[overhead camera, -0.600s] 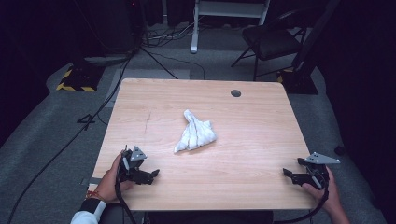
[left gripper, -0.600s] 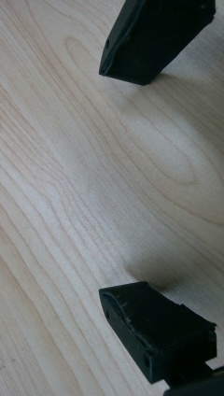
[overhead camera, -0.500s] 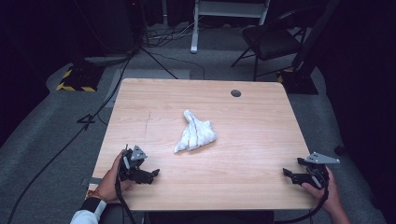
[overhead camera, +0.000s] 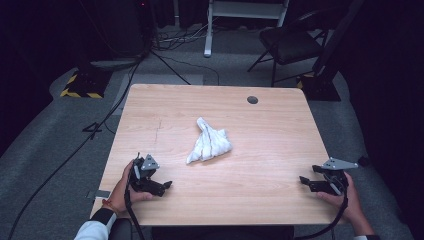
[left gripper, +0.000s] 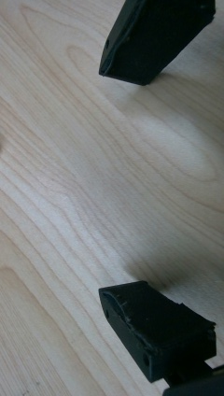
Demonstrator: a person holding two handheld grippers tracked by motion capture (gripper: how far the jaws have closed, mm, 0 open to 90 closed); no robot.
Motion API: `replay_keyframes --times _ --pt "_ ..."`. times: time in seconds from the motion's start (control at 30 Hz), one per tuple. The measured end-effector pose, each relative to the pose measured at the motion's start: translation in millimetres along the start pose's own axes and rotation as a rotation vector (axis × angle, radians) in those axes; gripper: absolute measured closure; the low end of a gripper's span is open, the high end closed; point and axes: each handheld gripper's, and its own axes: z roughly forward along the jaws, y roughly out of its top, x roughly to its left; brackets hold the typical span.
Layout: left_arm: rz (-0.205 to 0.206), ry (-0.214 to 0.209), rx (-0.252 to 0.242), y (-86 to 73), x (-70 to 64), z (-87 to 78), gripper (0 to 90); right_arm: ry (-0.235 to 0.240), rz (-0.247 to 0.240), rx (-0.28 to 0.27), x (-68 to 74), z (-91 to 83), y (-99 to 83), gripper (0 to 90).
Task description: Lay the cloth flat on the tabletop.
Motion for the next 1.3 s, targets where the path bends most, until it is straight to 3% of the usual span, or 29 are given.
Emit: replay_keyframes --times 0.27,0.3,0.33,0.43,0.53,0.6,0.63,0.73,1.0,1.13,1.3 --pt "0.035 -0.032 0.0 22.2 -8.2 19.5 0.3 0.089 -0.154 -0.019 32.1 20.4 59.9 36.2" --pt "0.036 -0.032 0.002 25.4 -8.9 22.1 0.3 0.089 -0.154 -0.019 32.1 20.4 59.9 36.2" --pt "0.042 -0.032 0.0 28.8 -9.4 25.1 0.4 0.12 -0.172 -0.037 43.0 27.9 75.9 37.3" --pt "0.066 -0.054 -0.004 41.2 -11.0 35.5 1.8 0.147 -0.238 -0.045 63.5 41.6 97.3 38.7" --pt "0.046 -0.043 -0.019 50.5 -11.0 42.7 7.6 0.186 -0.291 -0.057 88.9 60.3 118.7 40.5" --pt "0.043 -0.047 -0.025 52.8 -10.9 44.8 11.0 0.191 -0.306 -0.057 95.0 64.9 122.7 41.2" --pt "0.055 -0.053 -0.031 56.8 -11.7 47.7 12.9 0.215 -0.341 -0.053 111.6 79.0 133.3 42.0" --pt "0.06 -0.062 -0.042 61.1 -12.1 51.0 18.2 0.237 -0.371 -0.056 129.9 95.8 144.1 43.6" --pt "0.065 -0.077 -0.07 68.5 -9.4 54.1 54.4 0.307 -0.432 -0.053 173.8 127.7 163.0 45.9" --pt "0.079 -0.111 -0.066 71.2 -9.0 55.3 64.4 0.314 -0.453 -0.061 190.2 140.2 168.3 46.4" --pt "0.104 -0.139 -0.059 73.6 -11.7 56.3 72.9 0.29 -0.452 -0.074 200.1 150.1 174.6 46.7"
